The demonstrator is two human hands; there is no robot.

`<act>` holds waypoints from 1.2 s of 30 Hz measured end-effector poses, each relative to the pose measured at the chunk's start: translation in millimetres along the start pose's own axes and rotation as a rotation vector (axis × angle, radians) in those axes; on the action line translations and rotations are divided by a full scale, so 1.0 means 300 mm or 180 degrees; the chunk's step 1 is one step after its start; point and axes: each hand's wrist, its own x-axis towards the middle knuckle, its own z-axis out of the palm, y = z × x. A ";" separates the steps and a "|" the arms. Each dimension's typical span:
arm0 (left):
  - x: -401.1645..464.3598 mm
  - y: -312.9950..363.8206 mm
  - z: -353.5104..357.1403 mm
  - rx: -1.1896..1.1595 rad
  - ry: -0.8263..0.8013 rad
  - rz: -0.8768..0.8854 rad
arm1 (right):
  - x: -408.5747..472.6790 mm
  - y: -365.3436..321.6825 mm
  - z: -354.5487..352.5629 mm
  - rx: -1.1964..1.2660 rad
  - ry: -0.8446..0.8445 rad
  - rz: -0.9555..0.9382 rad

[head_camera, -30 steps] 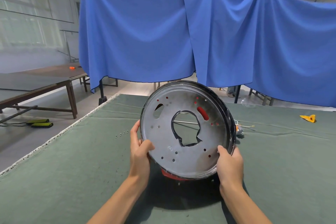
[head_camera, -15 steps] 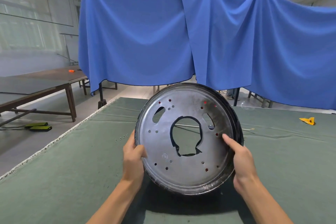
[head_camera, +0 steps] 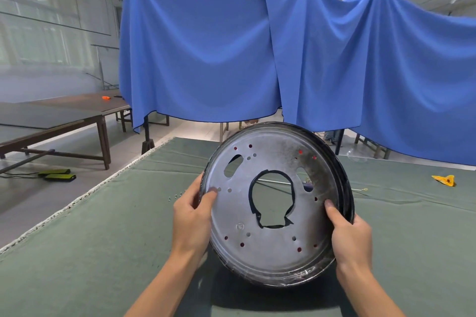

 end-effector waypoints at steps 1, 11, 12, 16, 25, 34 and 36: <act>0.001 0.001 -0.004 0.0028 -0.0014 -0.0012 | -0.001 0.002 0.001 -0.0076 0.0095 -0.0047; 0.000 -0.023 0.010 -0.0275 -0.0057 -0.0259 | 0.007 0.008 -0.003 -0.0237 0.0456 0.0233; 0.003 -0.030 0.008 -0.0313 -0.0058 -0.0287 | 0.008 0.007 -0.003 -0.0237 0.0424 0.0260; 0.013 -0.046 0.008 -0.0468 -0.0037 -0.0341 | 0.014 0.007 -0.010 -0.0239 0.0360 0.0319; 0.039 -0.067 -0.015 -0.0576 -0.0024 -0.0543 | 0.000 0.010 -0.002 -0.0457 0.0303 0.0232; 0.062 -0.057 -0.055 -0.1222 -0.0607 -0.1173 | -0.006 -0.031 0.004 -0.0495 0.0061 -0.0284; 0.064 -0.056 -0.061 -0.1228 -0.0747 -0.1156 | 0.006 -0.048 0.009 -0.0480 0.0022 -0.0359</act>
